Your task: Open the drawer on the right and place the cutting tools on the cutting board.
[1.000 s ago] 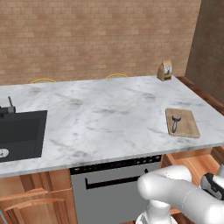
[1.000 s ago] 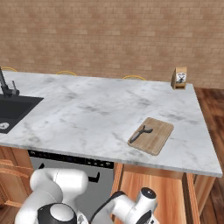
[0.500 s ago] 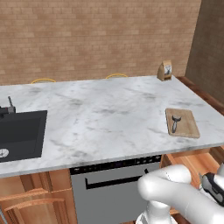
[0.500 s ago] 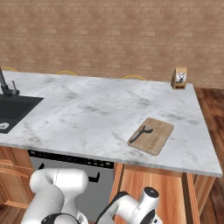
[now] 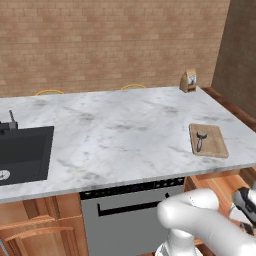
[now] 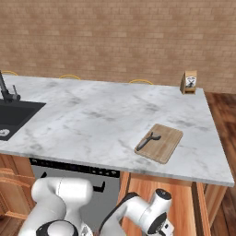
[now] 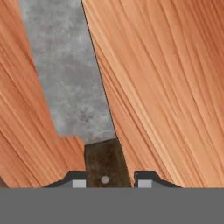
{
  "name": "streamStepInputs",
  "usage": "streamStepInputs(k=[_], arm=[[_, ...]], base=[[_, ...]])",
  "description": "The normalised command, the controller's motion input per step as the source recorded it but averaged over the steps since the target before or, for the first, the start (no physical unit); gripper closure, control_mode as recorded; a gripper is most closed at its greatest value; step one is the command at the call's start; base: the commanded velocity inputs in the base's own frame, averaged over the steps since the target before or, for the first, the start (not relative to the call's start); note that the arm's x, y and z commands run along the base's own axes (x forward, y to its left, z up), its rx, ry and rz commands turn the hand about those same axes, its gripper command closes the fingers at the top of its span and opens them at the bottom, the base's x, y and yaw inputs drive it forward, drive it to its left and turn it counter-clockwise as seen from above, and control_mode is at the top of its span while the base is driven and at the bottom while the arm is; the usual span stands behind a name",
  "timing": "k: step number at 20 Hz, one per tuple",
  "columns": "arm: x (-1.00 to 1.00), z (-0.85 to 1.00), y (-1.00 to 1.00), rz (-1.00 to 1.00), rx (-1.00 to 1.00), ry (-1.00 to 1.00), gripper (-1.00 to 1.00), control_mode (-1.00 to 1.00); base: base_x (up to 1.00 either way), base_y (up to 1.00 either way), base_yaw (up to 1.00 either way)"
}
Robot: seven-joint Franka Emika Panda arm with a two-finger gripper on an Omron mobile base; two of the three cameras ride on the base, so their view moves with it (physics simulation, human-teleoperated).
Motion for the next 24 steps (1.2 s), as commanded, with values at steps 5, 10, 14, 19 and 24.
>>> streamStepInputs(k=[5, 10, 14, 19, 24], arm=[[-0.01, 0.99, 0.0, 0.0, 0.01, 0.0, 1.0, -1.0], [-0.32, 0.86, 0.0, 0.0, 0.0, 0.0, 1.0, -1.0], [-0.78, 0.76, 0.17, 0.0, 0.0, 0.0, 1.0, -1.0], [-0.37, 0.93, 0.55, 0.0, 0.0, -0.02, 1.0, -1.0], [0.19, 0.9, 0.68, 0.0, 0.0, -0.06, 1.0, -1.0]], base=[[0.0, 0.0, 0.0], [0.0, 0.0, 0.0], [0.0, 0.0, 0.0], [0.0, 0.0, 0.0], [0.0, 0.0, 0.0]])
